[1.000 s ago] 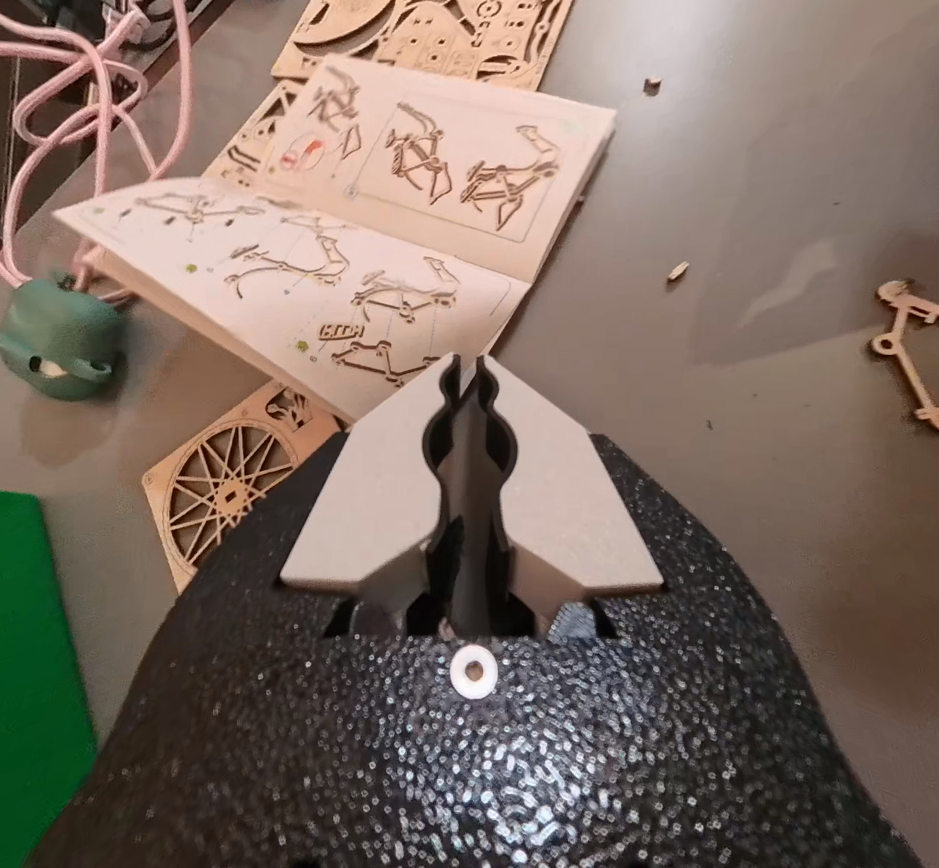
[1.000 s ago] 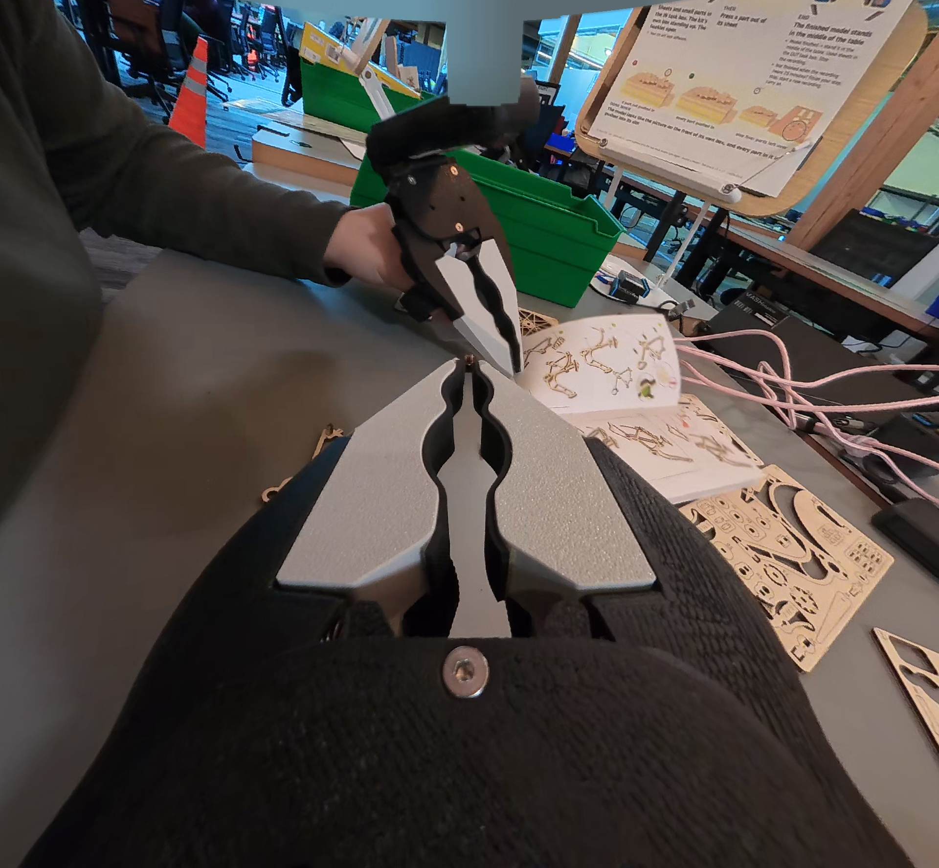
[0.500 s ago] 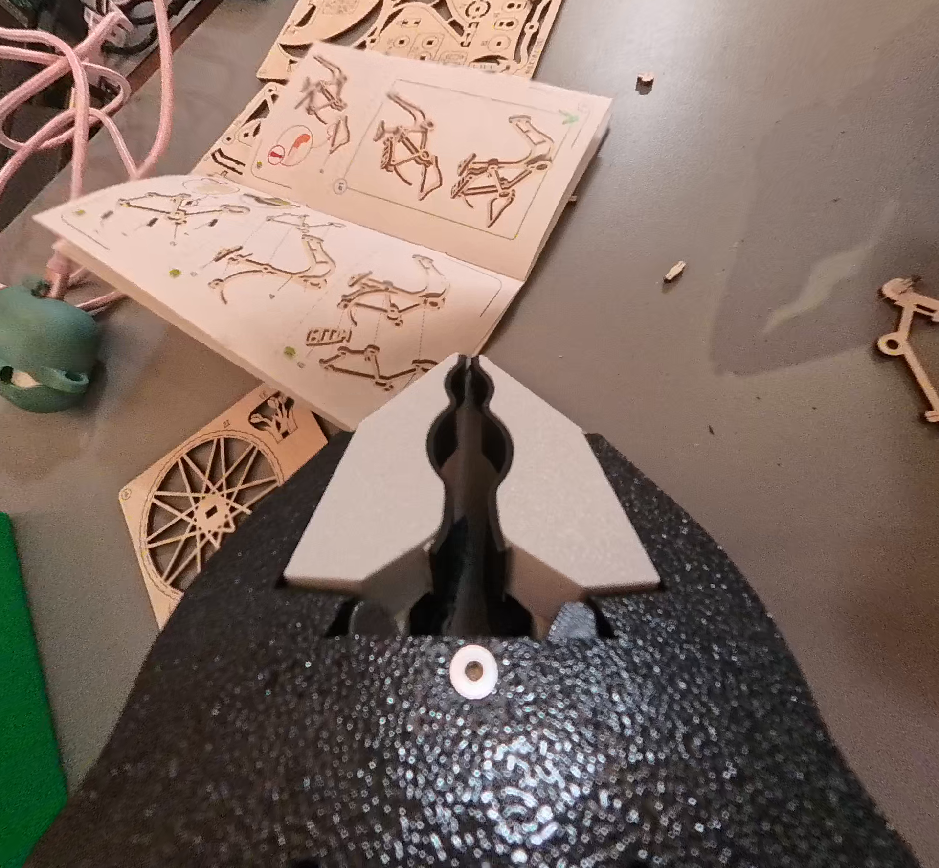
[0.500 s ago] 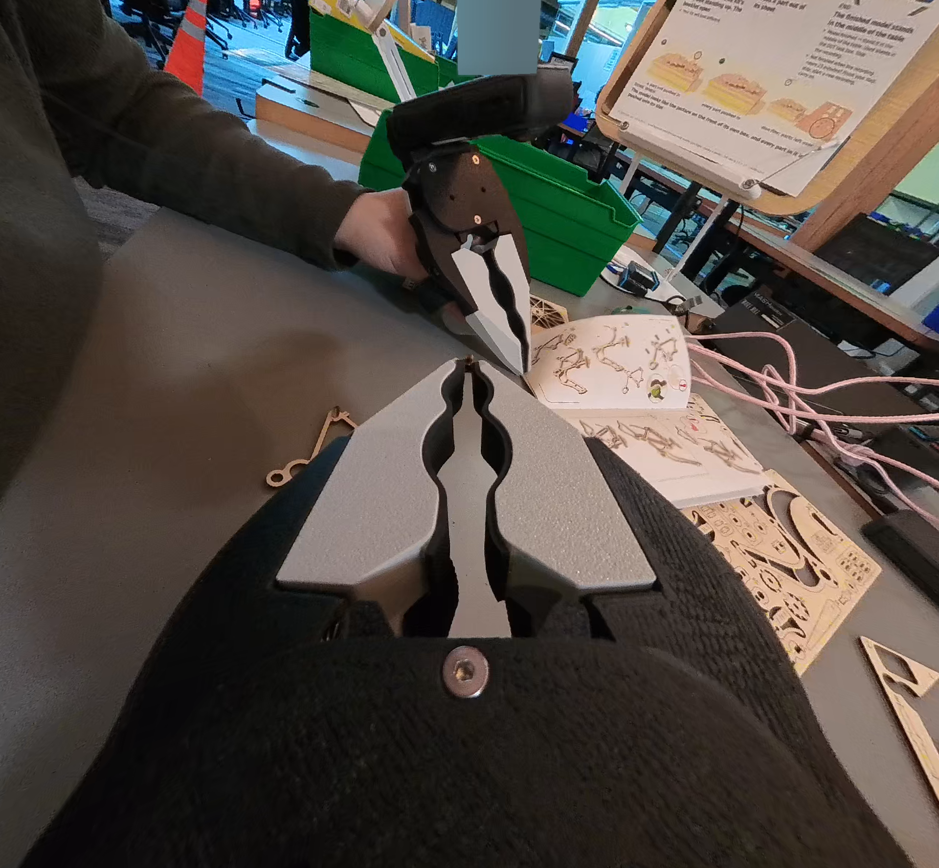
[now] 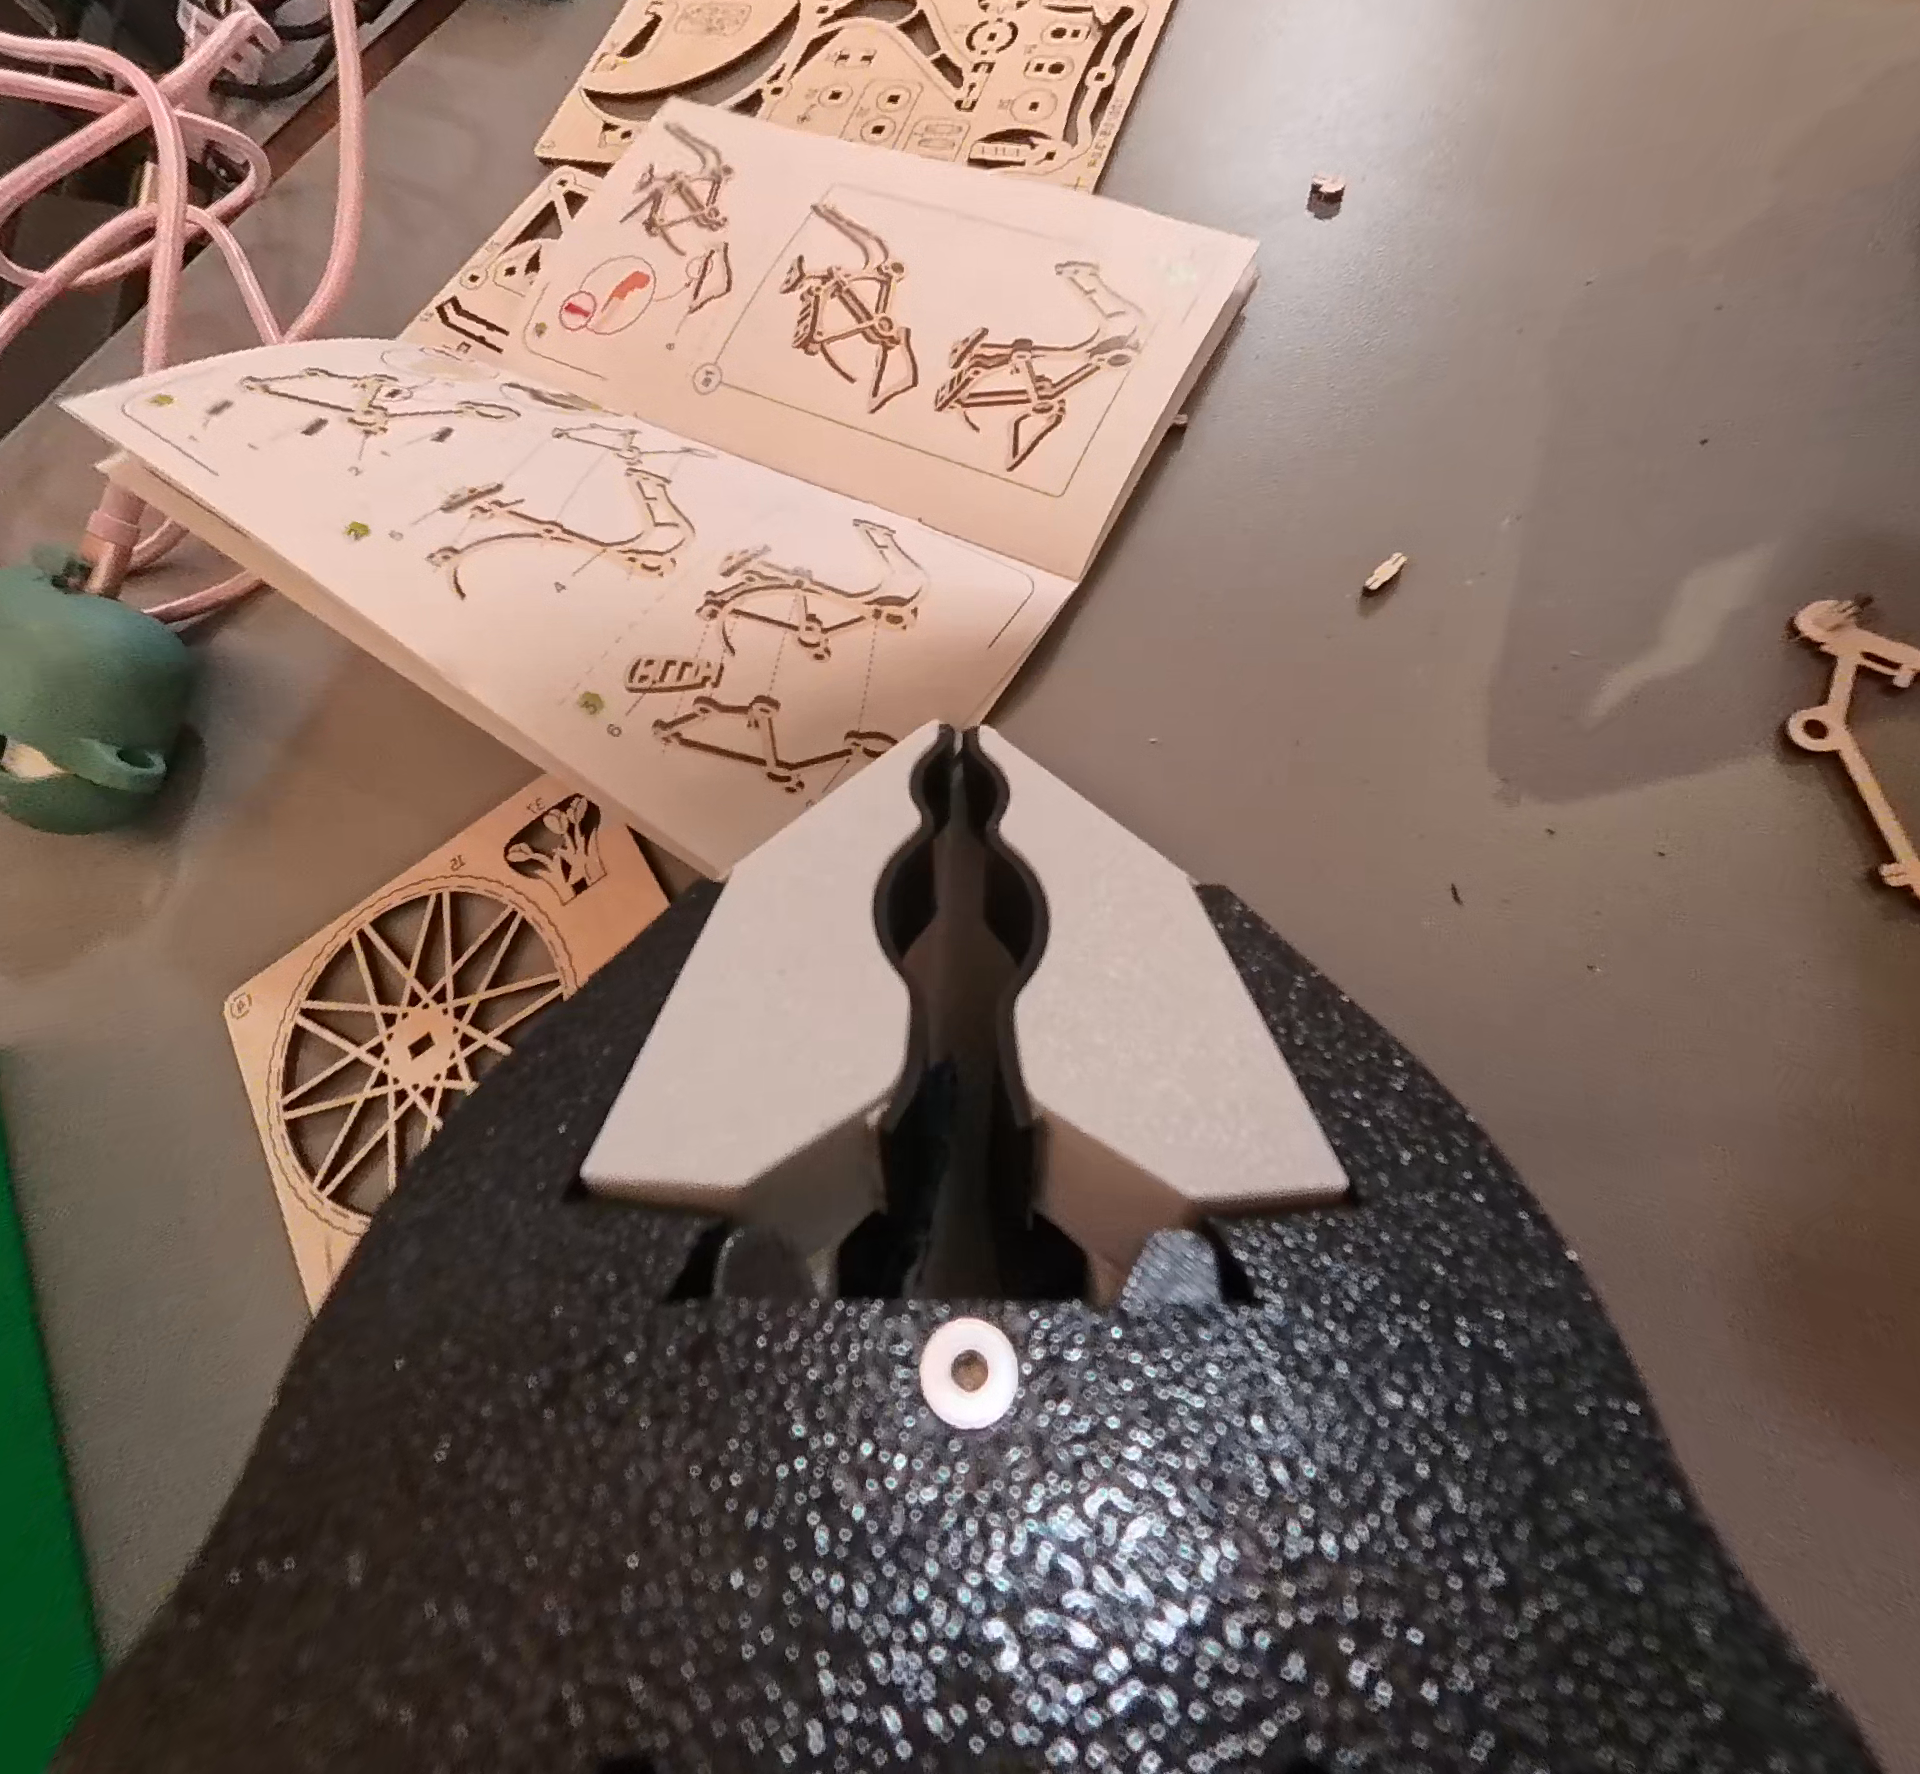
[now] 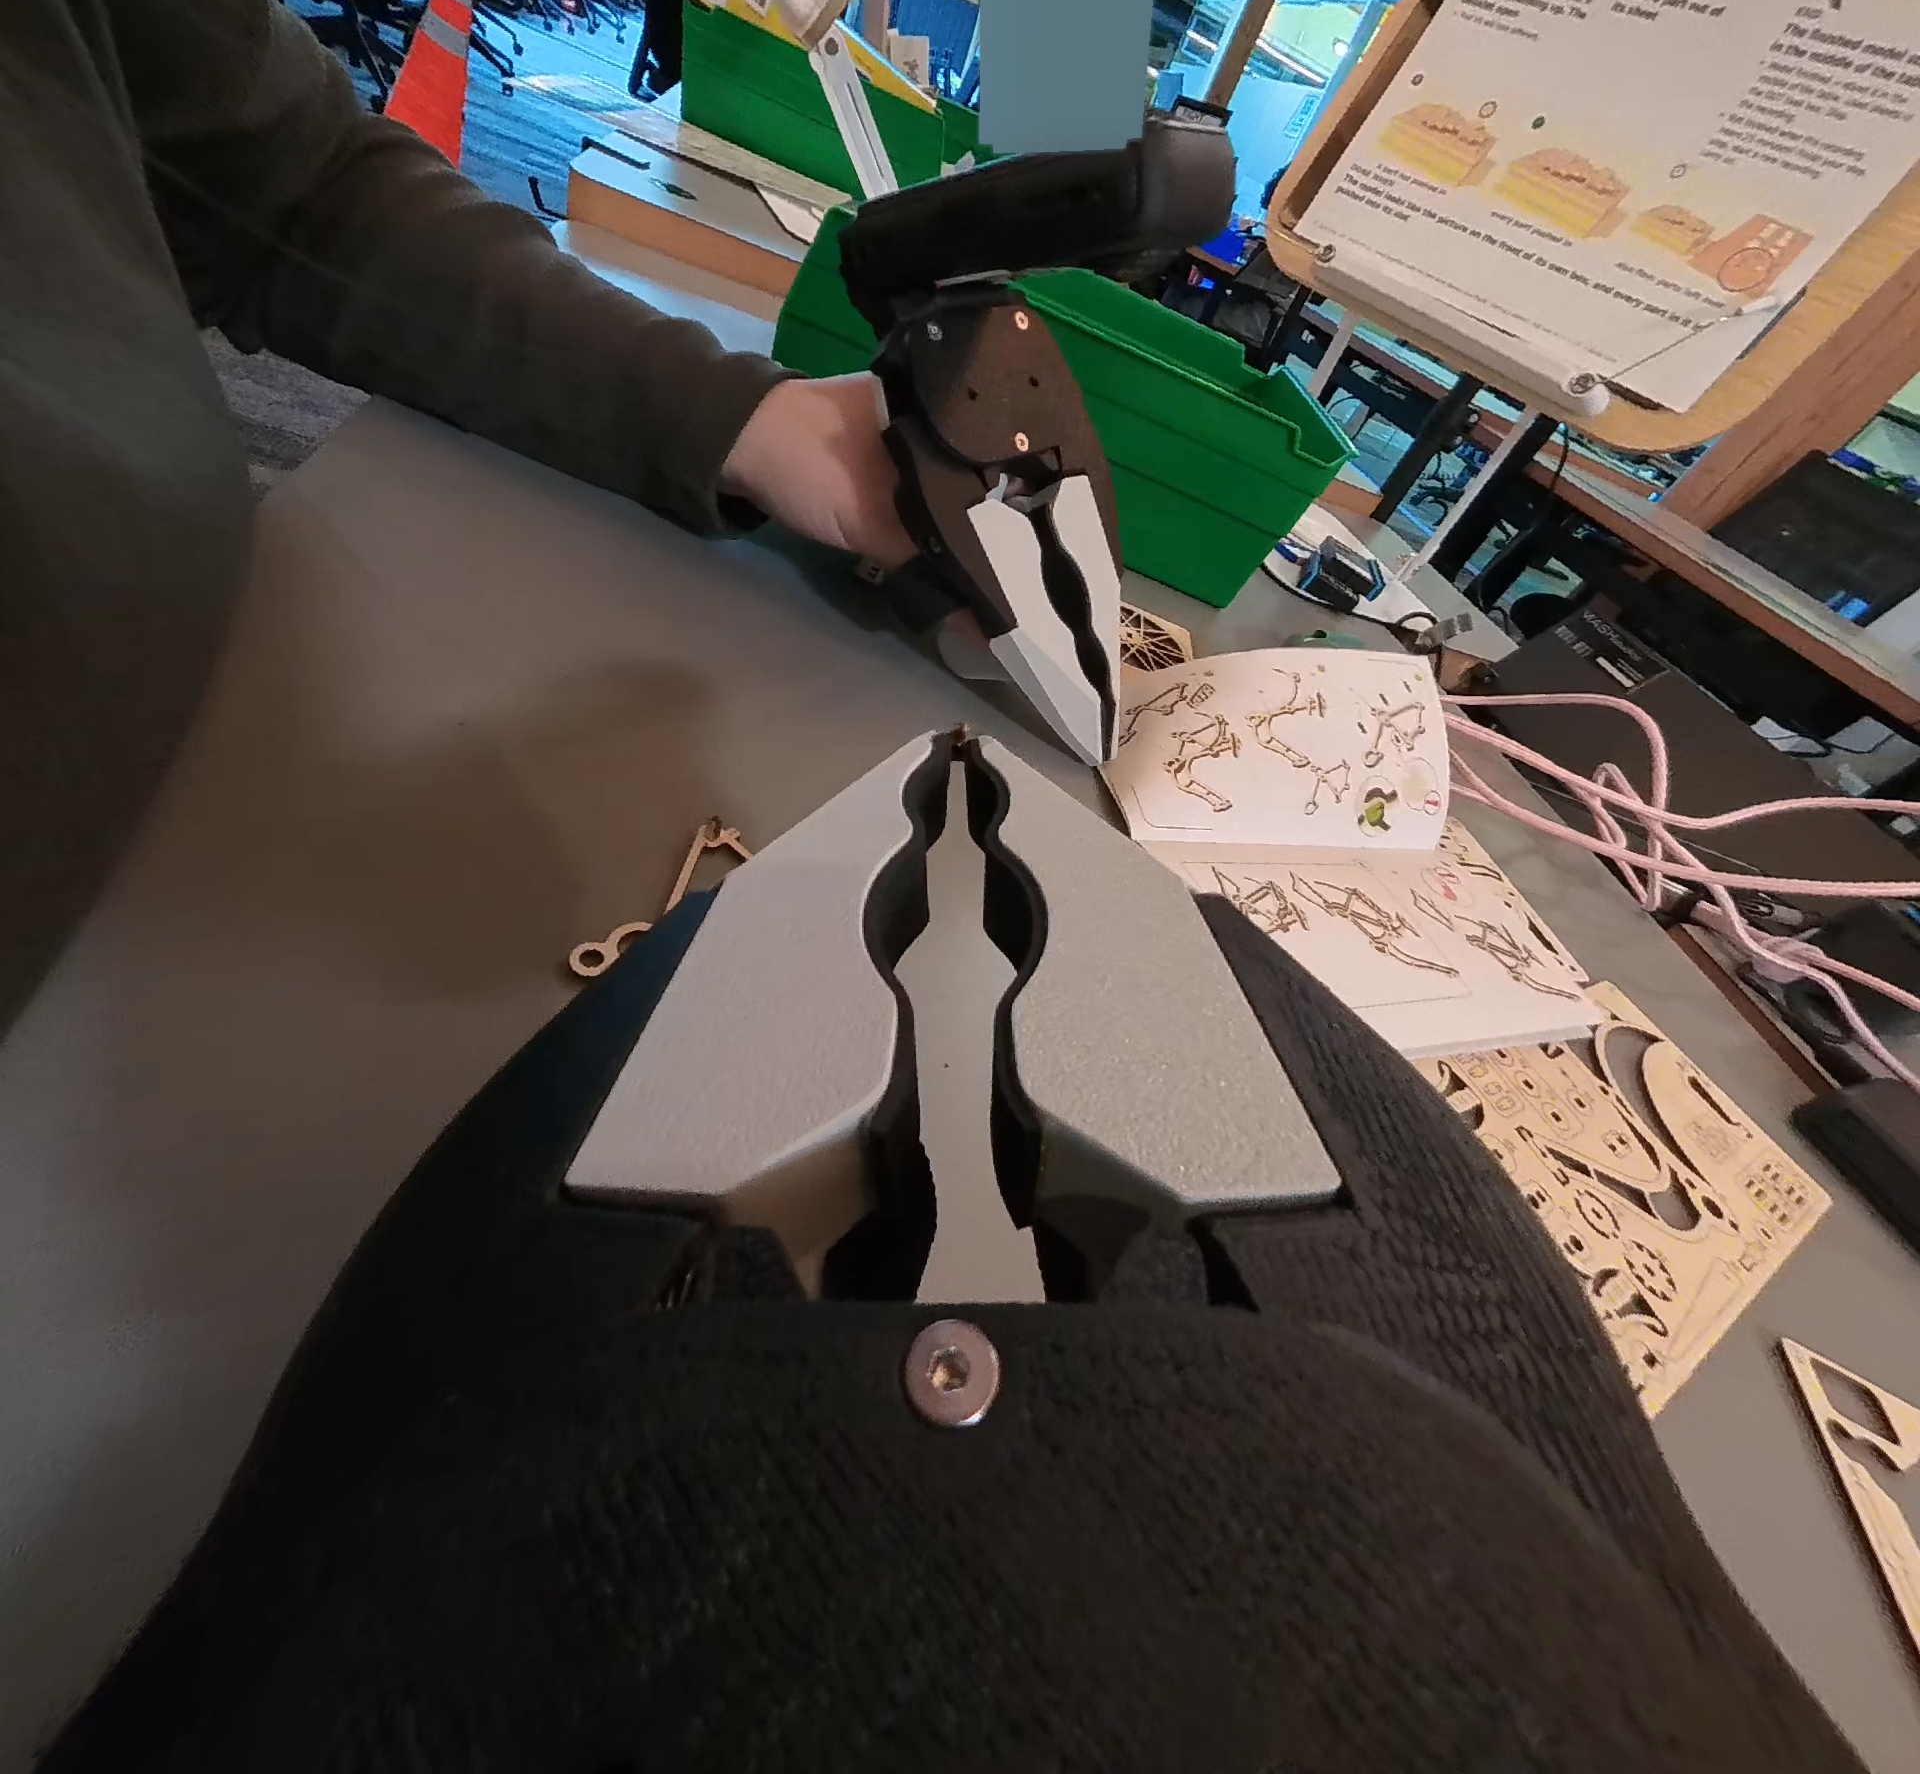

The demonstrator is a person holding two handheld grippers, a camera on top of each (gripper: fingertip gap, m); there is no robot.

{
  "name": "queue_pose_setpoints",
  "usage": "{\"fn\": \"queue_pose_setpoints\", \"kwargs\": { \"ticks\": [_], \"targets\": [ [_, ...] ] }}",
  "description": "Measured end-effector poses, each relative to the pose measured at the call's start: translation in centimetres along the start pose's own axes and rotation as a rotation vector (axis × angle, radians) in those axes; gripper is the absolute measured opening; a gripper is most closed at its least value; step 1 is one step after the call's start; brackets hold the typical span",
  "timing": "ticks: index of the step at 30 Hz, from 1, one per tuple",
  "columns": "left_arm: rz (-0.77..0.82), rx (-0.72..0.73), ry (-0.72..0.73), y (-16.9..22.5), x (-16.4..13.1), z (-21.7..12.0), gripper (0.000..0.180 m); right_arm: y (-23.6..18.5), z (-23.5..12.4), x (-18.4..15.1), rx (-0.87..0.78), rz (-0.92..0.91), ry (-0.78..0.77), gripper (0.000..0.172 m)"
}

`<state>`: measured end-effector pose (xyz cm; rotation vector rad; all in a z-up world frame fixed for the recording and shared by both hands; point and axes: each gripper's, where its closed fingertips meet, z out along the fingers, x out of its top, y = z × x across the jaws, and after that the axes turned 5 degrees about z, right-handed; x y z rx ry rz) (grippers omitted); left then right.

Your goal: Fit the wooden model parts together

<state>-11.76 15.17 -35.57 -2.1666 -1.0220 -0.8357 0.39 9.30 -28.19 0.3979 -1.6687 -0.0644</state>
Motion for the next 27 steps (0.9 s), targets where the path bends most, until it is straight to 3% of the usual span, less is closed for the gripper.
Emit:
{"fn": "queue_pose_setpoints", "kwargs": {
  "ticks": [27],
  "targets": [
    [0.015, -0.006, 0.003, 0.10, 0.05, 0.05, 0.000, -0.17, 0.16, -0.15, 0.006, -0.014, -0.014, 0.001]
  ]
}}
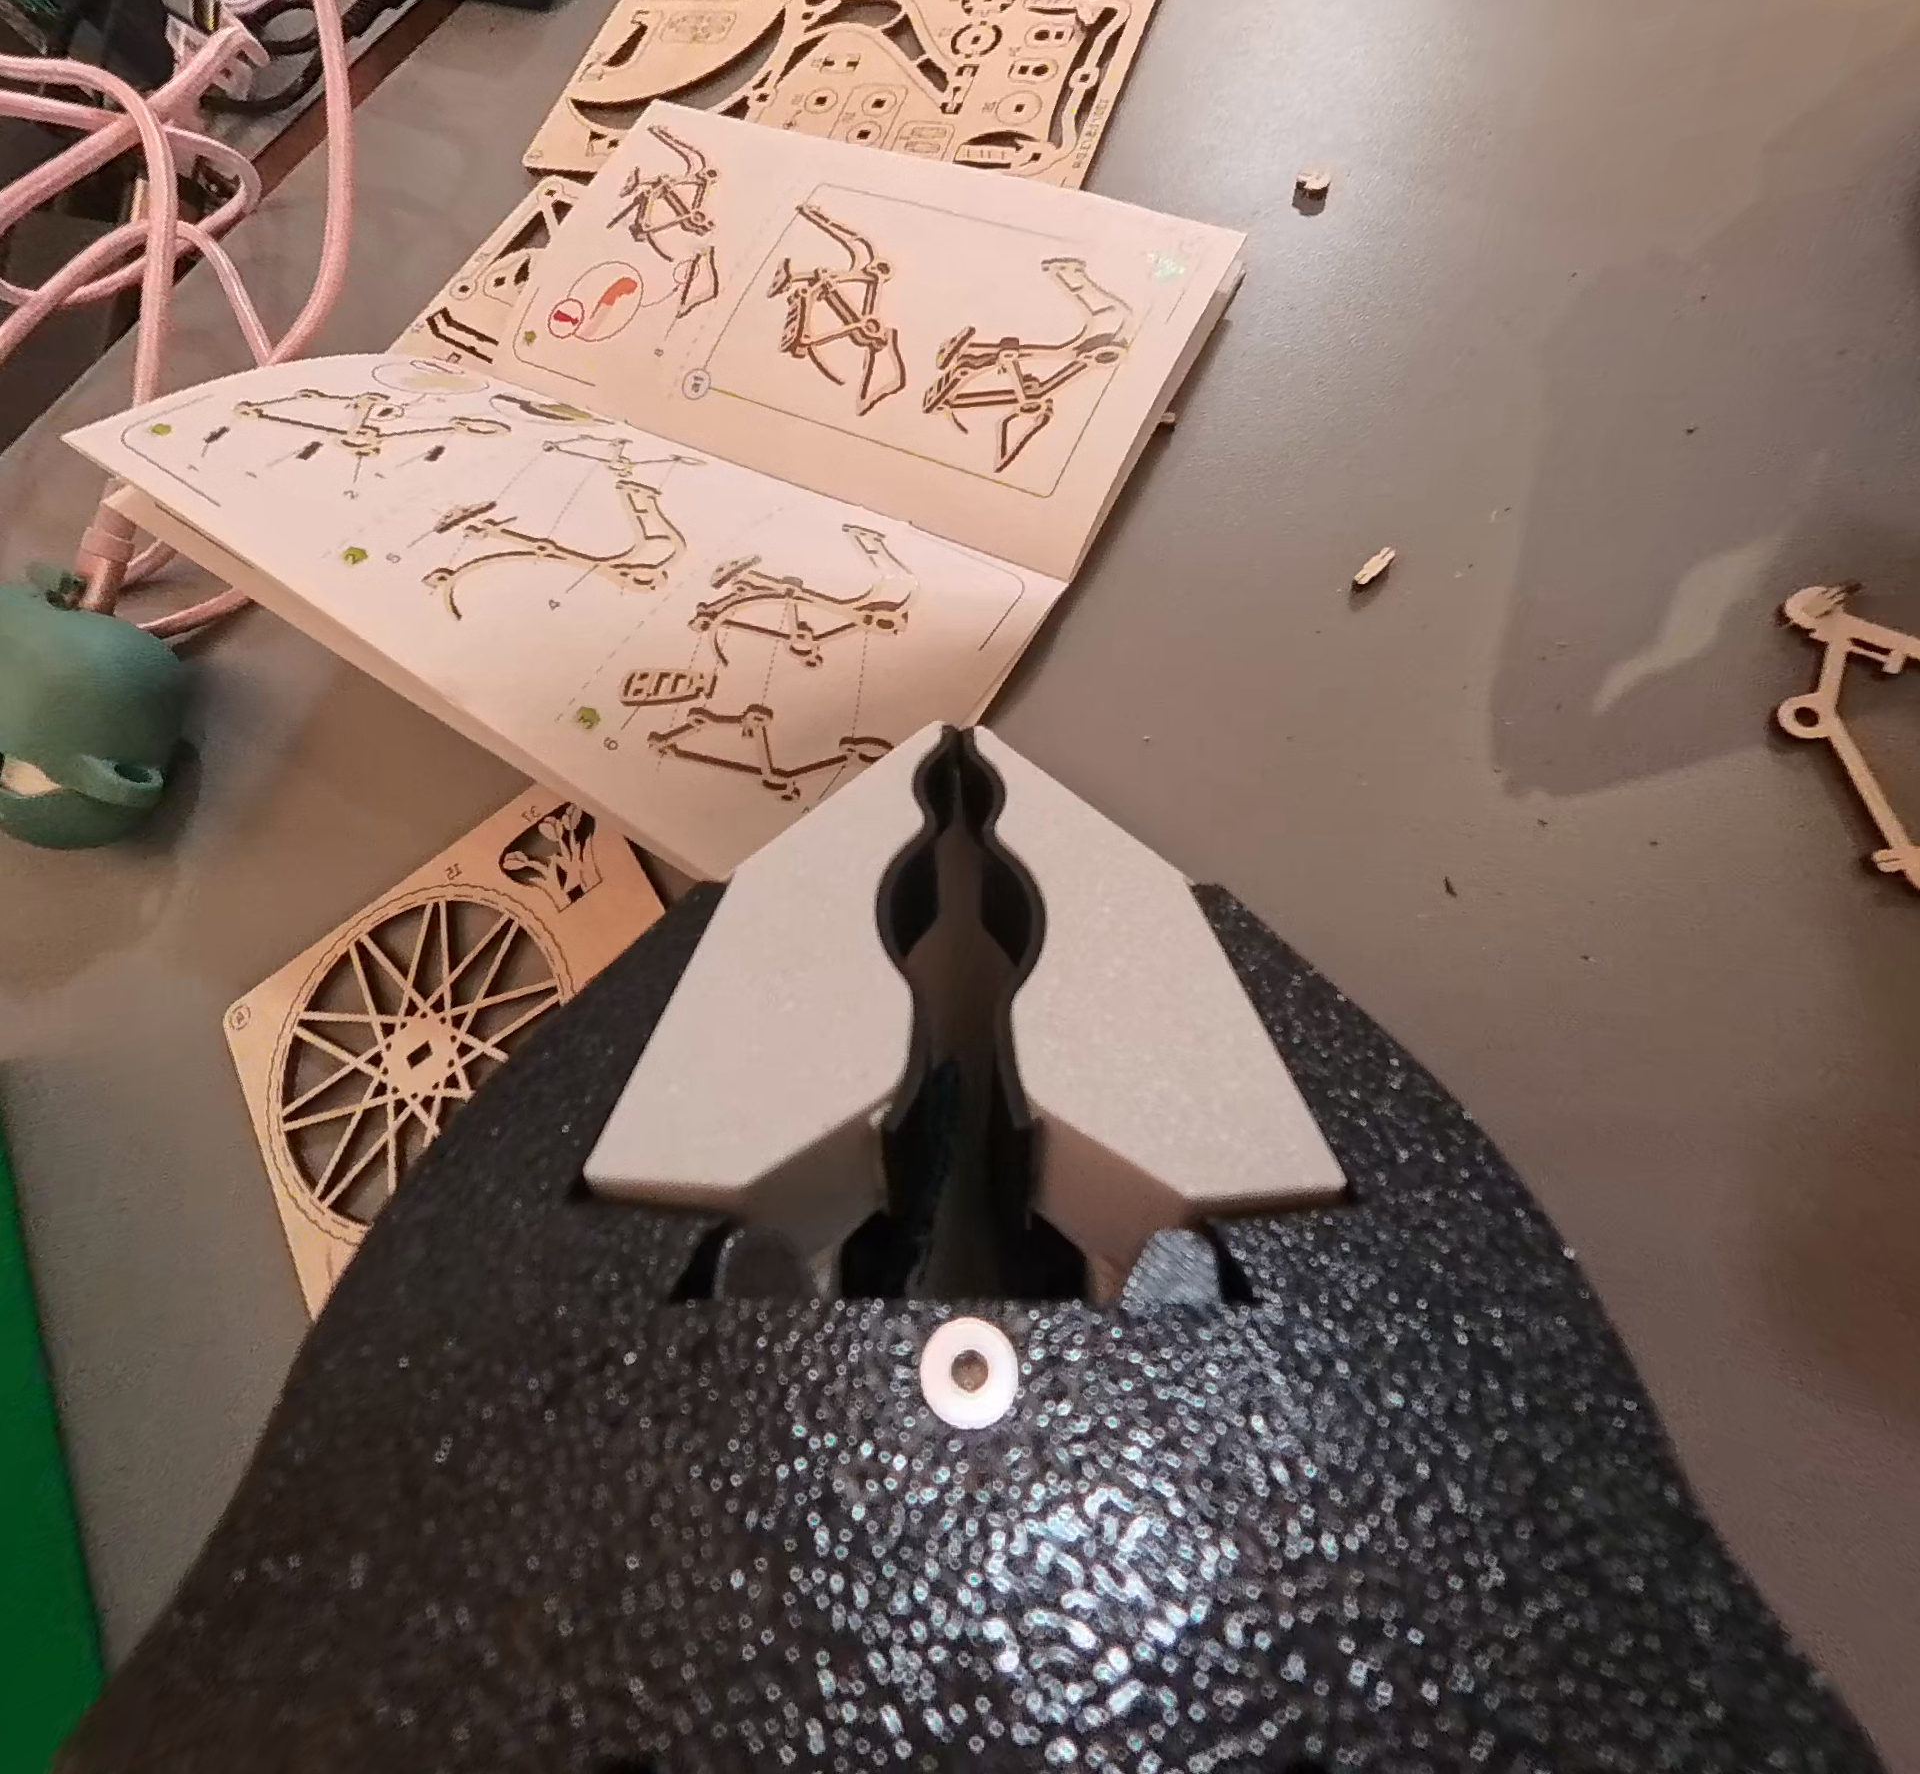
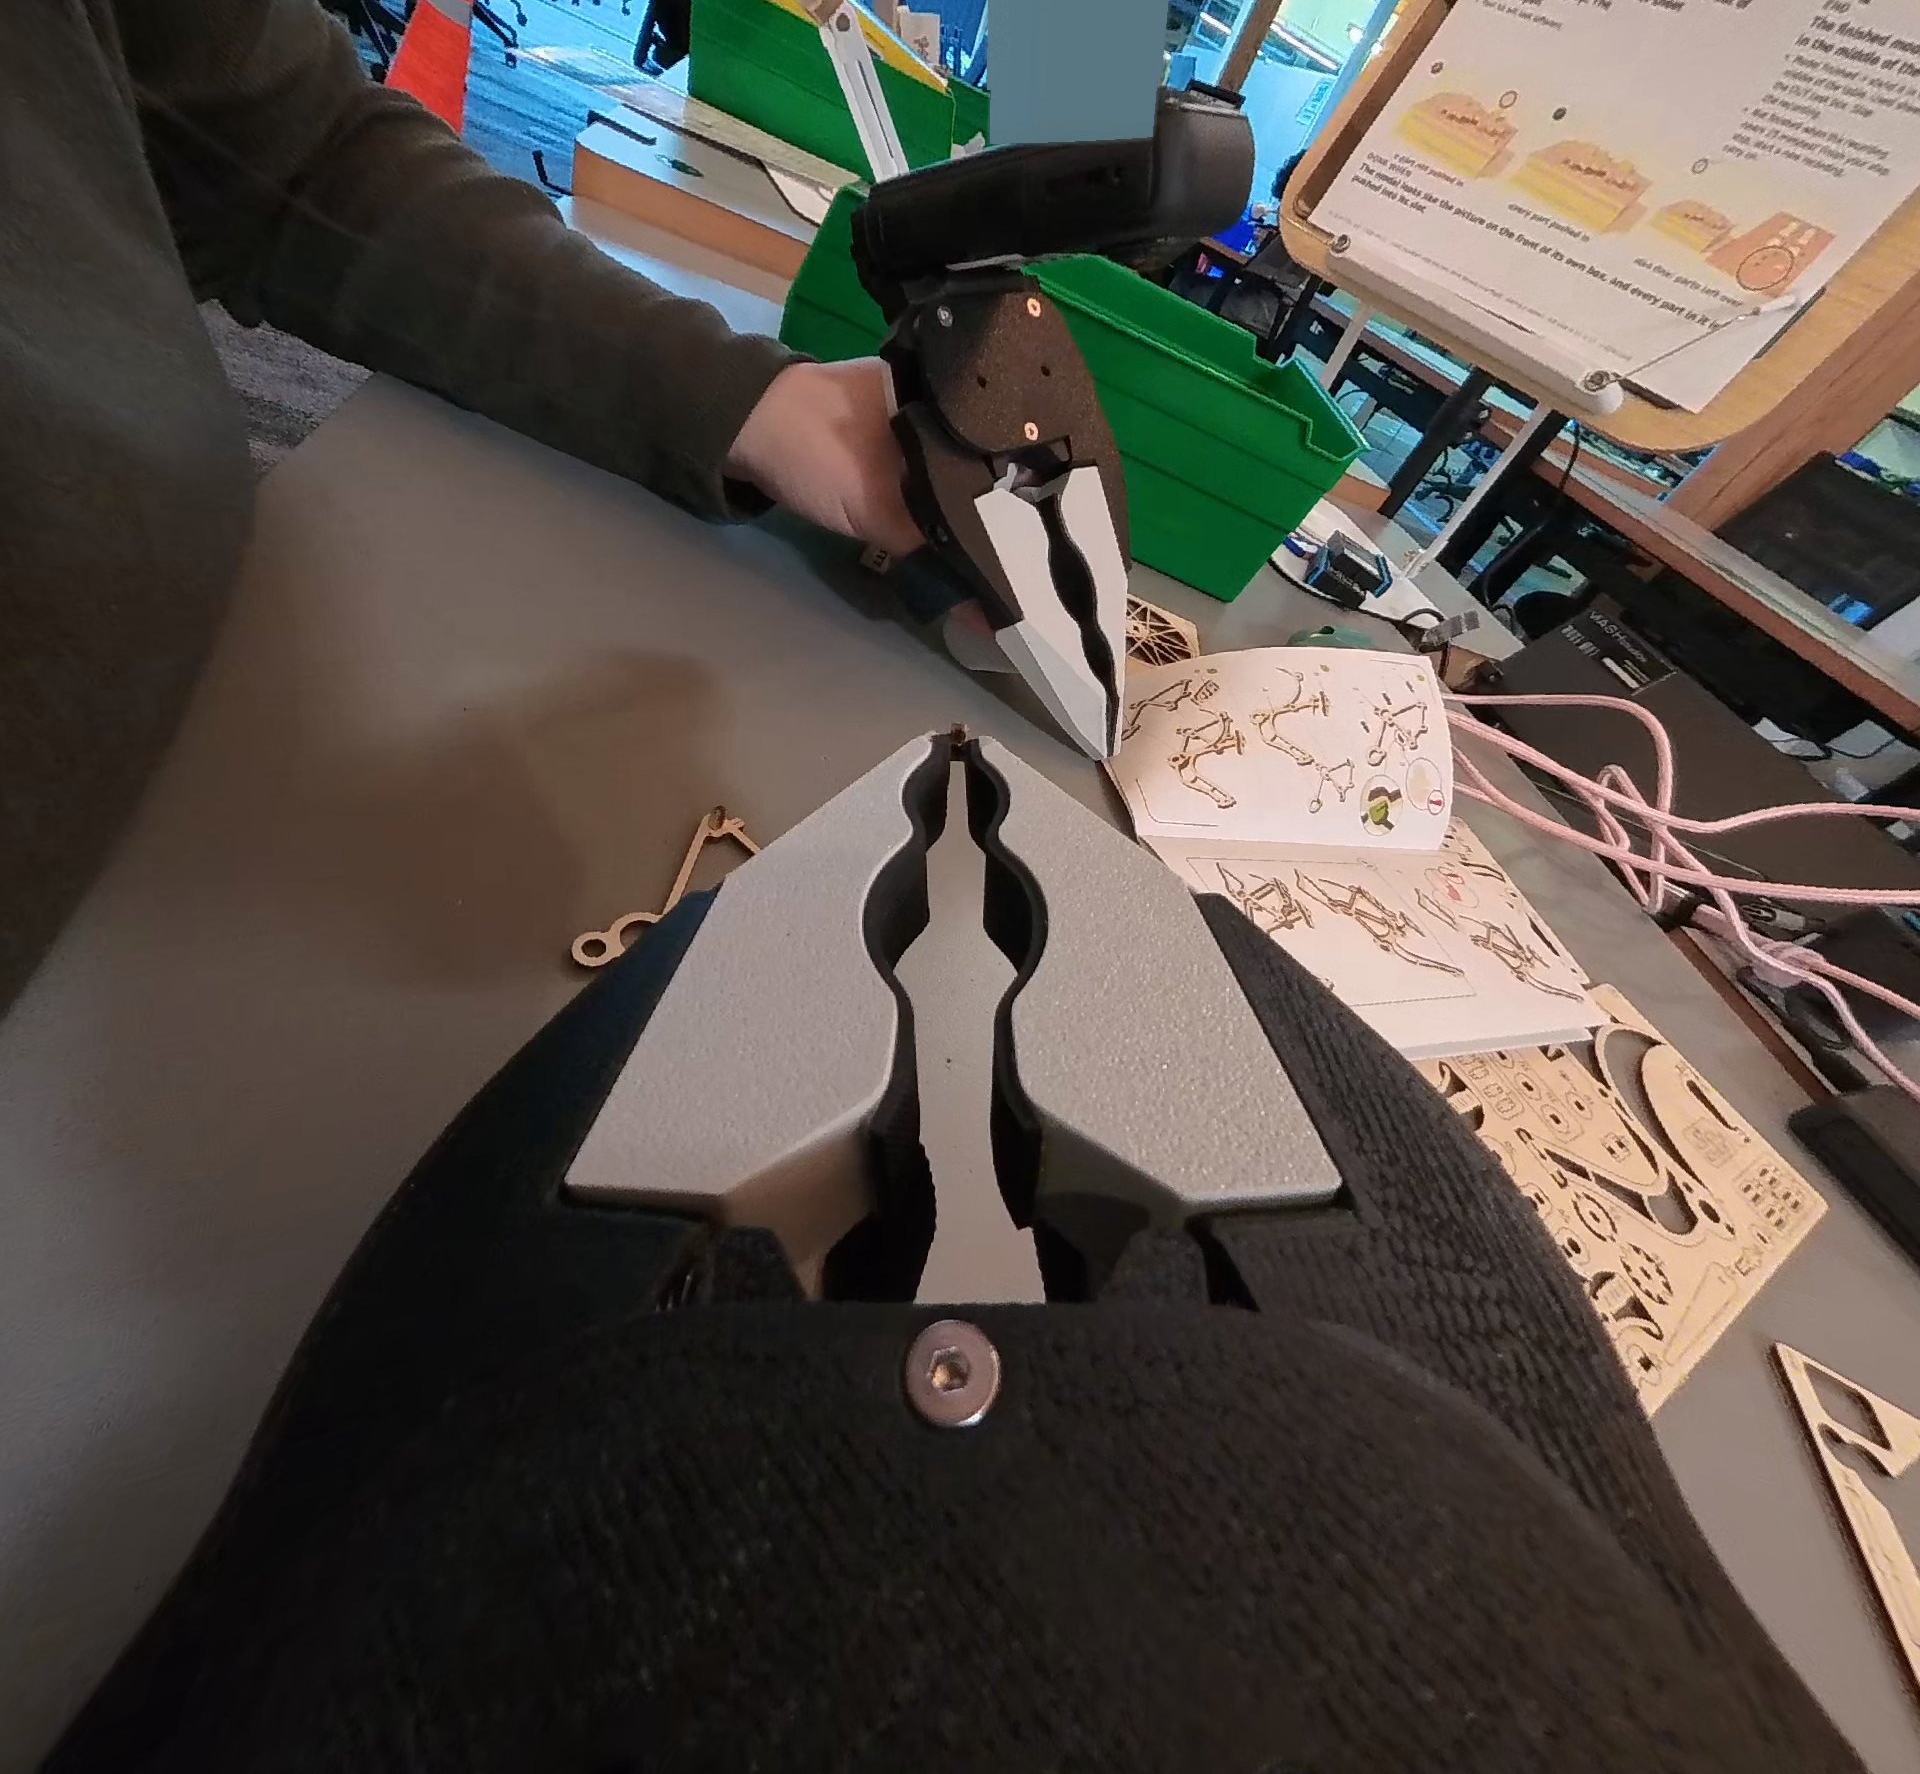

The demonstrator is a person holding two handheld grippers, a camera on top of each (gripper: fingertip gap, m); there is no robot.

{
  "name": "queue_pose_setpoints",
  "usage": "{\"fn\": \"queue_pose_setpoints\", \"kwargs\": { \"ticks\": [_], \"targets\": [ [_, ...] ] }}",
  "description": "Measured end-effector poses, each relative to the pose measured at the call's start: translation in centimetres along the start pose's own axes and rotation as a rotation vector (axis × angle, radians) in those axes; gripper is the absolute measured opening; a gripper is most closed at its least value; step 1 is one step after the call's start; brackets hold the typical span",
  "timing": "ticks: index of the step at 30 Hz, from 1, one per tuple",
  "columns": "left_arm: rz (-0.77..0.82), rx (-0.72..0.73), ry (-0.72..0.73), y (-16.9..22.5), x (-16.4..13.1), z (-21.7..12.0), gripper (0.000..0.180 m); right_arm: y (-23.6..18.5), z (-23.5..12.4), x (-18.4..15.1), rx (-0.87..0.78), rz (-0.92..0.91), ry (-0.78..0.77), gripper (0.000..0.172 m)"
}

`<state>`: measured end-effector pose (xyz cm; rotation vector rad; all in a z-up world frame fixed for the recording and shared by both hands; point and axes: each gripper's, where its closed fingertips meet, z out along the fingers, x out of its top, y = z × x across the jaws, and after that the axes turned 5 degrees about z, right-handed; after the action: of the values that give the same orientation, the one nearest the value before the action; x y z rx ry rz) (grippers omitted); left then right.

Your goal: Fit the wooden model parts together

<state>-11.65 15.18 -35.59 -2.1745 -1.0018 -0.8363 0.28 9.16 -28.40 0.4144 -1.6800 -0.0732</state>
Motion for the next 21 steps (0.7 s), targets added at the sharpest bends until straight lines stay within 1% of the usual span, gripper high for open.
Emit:
{"fn": "queue_pose_setpoints", "kwargs": {
  "ticks": [10, 13, 17, 21],
  "targets": [
    [0.042, -0.004, 0.004, 0.4, 0.2, 0.0, 0.000, -0.2, 0.1, 0.0, 0.008, 0.001, -0.004, 0.001],
    [0.080, 0.004, 0.046, 0.6, 0.9, -0.1, 0.000, -0.3, 0.2, -0.2, 0.019, -0.004, -0.014, 0.001],
    [0.111, 0.036, 0.229, 1.0, 4.0, -1.8, 0.001, -0.1, 0.2, 0.0, 0.016, 0.017, -0.003, 0.001],
    [0.249, -0.007, 0.503, 3.5, 7.8, -4.6, 0.006, 0.8, -0.2, 0.4, -0.001, 0.086, 0.036, 0.000]
  ]
}}
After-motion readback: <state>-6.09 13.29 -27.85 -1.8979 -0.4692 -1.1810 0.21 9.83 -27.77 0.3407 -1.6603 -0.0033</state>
